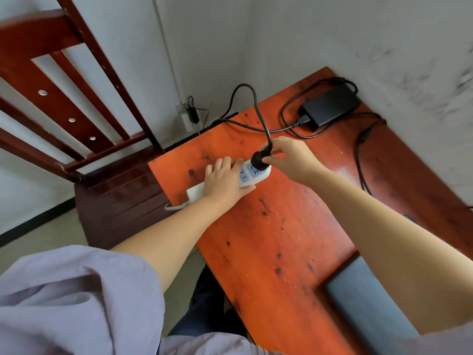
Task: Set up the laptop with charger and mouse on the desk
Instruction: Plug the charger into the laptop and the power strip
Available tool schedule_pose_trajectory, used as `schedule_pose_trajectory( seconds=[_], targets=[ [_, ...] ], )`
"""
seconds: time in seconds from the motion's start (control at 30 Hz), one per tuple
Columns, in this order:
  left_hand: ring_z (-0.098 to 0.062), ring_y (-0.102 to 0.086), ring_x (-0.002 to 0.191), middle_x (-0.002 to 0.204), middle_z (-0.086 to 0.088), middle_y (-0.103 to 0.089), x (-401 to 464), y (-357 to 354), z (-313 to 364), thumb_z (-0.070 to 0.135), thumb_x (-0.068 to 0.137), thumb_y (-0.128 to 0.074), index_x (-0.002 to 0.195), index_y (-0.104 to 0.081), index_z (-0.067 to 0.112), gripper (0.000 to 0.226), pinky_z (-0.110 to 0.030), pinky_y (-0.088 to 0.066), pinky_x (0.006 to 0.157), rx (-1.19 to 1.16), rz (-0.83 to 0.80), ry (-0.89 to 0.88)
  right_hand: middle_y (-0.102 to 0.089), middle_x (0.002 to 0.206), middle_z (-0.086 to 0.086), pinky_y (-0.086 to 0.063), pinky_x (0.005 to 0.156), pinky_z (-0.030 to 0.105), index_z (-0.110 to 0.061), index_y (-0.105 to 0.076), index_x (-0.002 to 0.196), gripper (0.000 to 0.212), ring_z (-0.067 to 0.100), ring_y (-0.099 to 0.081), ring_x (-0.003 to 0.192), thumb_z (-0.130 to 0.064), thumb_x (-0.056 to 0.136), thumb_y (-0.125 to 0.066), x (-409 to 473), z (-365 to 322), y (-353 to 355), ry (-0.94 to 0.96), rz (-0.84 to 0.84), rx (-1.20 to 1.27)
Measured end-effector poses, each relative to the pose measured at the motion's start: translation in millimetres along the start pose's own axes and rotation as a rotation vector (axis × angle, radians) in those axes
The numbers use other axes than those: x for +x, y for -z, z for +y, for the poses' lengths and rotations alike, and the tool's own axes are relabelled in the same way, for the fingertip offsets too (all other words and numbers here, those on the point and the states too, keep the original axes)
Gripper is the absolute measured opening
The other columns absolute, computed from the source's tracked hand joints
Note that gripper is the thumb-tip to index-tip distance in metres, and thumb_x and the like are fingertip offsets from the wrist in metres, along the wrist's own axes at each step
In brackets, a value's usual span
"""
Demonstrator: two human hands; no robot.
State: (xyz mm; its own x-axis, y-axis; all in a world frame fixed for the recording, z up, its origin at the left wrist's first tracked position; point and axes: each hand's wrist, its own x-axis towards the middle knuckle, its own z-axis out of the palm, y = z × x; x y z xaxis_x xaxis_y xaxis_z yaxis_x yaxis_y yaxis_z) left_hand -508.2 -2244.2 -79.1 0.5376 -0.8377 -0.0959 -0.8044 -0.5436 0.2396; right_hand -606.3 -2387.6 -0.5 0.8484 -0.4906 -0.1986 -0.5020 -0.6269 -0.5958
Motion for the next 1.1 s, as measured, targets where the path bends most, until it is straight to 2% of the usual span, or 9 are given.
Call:
schedule_pose_trajectory(
  seconds=[0.1,0.23,0.43,0.63,0.83,1.0,1.1],
  targets=[
    [-0.025,-0.042,0.116,0.122,-0.008,-0.049,0,0,0,0.062,0.080,-0.051,0.137,-0.036,0.020,0.073,-0.038,-0.033,0.094,0.006,-0.004,-0.006,-0.058,0.101,-0.004,-0.042,0.076,0.022,-0.014,-0.064,0.107,0.021,0.011,-0.054,0.089,-0.016,0.086,-0.062,3,0,4,0.010,-0.020,-0.046],
    [-0.025,-0.042,0.115,0.121,-0.008,-0.050,0,-1,0,0.063,0.080,-0.050,0.136,-0.037,0.020,0.072,-0.037,-0.033,0.093,0.009,0.000,-0.008,-0.062,0.100,0.003,-0.047,0.075,0.026,-0.011,-0.065,0.105,0.022,0.018,-0.057,0.089,-0.021,0.086,-0.063,9,-5,7,0.052,-0.080,-0.167],
    [-0.026,-0.042,0.115,0.121,-0.008,-0.049,1,-2,-1,0.062,0.080,-0.049,0.135,-0.038,0.020,0.070,-0.037,-0.032,0.093,0.005,-0.003,-0.014,-0.060,0.104,0.012,-0.050,0.080,0.039,-0.001,-0.062,0.100,0.022,0.027,-0.056,0.090,-0.019,0.088,-0.060,3,-13,-6,0.109,-0.070,-0.281],
    [-0.026,-0.043,0.114,0.119,-0.007,-0.050,1,-5,-3,0.061,0.079,-0.053,0.132,-0.042,0.020,0.068,-0.038,-0.032,0.094,-0.026,0.006,-0.021,-0.057,0.108,0.013,-0.044,0.077,0.034,-0.001,-0.061,0.101,0.020,0.028,-0.054,0.096,-0.017,0.089,-0.058,-3,-7,-18,0.138,-0.030,-0.280],
    [-0.025,-0.042,0.117,0.121,-0.006,-0.050,2,-1,-2,0.061,0.078,-0.054,0.133,-0.041,0.021,0.069,-0.038,-0.031,0.096,-0.053,-0.016,-0.011,-0.057,0.111,0.014,-0.044,0.080,0.034,0.000,-0.060,0.107,0.023,0.029,-0.053,0.102,-0.016,0.090,-0.057,-7,-2,-27,0.135,0.026,-0.295],
    [-0.026,-0.039,0.120,0.126,-0.007,-0.046,0,8,2,0.060,0.081,-0.051,0.139,-0.032,0.022,0.071,-0.039,-0.032,0.096,-0.009,-0.096,0.002,-0.055,0.110,0.013,-0.045,0.077,0.035,-0.002,-0.058,0.105,0.021,0.030,-0.054,0.098,-0.016,0.090,-0.055,-8,-10,-28,0.039,0.021,-0.276],
    [-0.027,-0.038,0.121,0.128,-0.009,-0.044,-5,17,8,0.052,0.086,-0.050,0.141,-0.029,0.018,0.068,-0.040,-0.032,0.098,0.056,-0.119,0.005,-0.053,0.123,0.010,-0.044,0.088,0.036,-0.011,-0.049,0.126,0.037,0.029,-0.051,0.110,-0.016,0.089,-0.055,-25,-10,-31,-0.065,0.037,-0.139]
  ],
)
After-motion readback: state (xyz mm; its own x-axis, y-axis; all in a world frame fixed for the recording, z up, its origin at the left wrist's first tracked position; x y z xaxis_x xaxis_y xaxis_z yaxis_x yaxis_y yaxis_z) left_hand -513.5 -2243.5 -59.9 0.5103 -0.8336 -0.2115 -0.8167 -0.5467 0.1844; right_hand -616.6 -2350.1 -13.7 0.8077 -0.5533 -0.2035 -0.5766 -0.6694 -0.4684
